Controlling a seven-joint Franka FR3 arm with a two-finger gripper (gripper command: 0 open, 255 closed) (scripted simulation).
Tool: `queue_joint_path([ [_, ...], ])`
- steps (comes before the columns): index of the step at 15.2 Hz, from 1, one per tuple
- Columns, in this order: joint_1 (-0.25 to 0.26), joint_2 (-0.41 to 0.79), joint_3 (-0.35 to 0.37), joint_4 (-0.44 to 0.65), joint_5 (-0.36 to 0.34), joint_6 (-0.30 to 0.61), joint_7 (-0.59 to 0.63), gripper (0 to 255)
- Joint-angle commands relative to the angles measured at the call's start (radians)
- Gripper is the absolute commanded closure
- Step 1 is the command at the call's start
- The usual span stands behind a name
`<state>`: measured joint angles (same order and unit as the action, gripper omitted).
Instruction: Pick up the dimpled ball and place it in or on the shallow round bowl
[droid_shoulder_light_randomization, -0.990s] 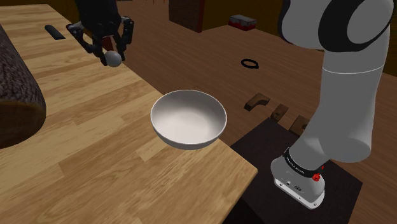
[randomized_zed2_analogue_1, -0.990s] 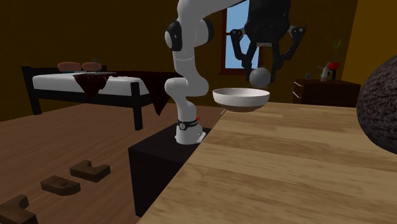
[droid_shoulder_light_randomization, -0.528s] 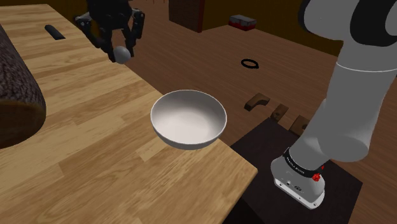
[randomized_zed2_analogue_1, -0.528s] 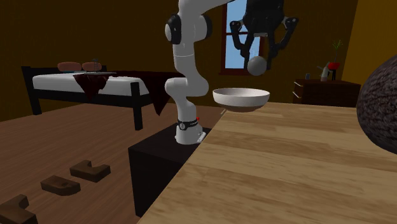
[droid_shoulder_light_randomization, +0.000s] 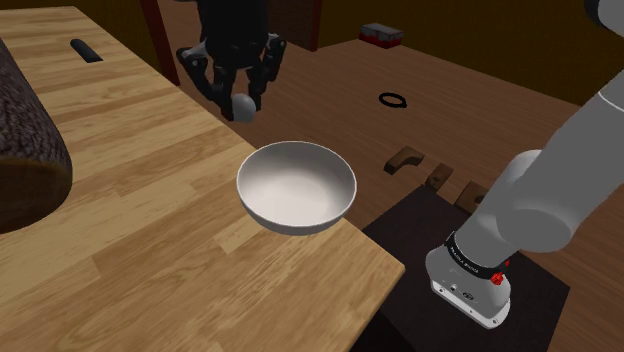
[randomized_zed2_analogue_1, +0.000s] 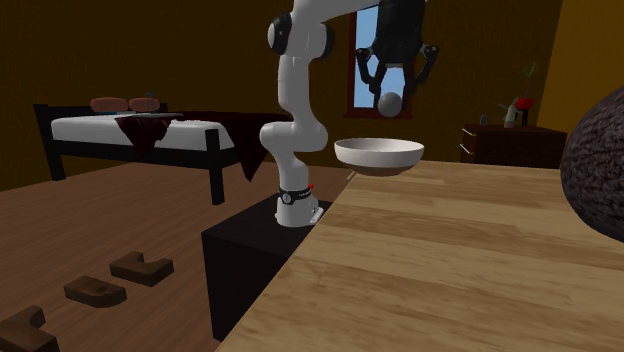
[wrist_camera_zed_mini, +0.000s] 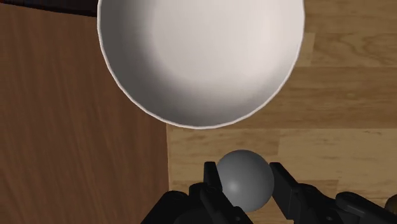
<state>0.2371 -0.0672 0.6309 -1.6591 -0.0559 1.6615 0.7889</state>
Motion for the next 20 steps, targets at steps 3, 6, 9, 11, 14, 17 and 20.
queue_joint_path([
  [3,0.010,-0.187,-0.029,-0.155,0.107,0.001,-0.035,255],
  [6,0.037,-0.310,-0.055,-0.251,0.167,-0.011,-0.051,255],
  [9,0.048,-0.340,-0.060,-0.301,0.181,0.011,-0.054,255],
  [11,0.050,-0.345,-0.058,-0.332,0.184,0.037,-0.055,255],
  [14,0.053,-0.351,-0.054,-0.377,0.189,0.077,-0.055,255],
  [17,0.057,-0.355,-0.050,-0.420,0.193,0.117,-0.054,255],
  [20,0.059,-0.357,-0.045,-0.461,0.197,0.156,-0.053,255],
])
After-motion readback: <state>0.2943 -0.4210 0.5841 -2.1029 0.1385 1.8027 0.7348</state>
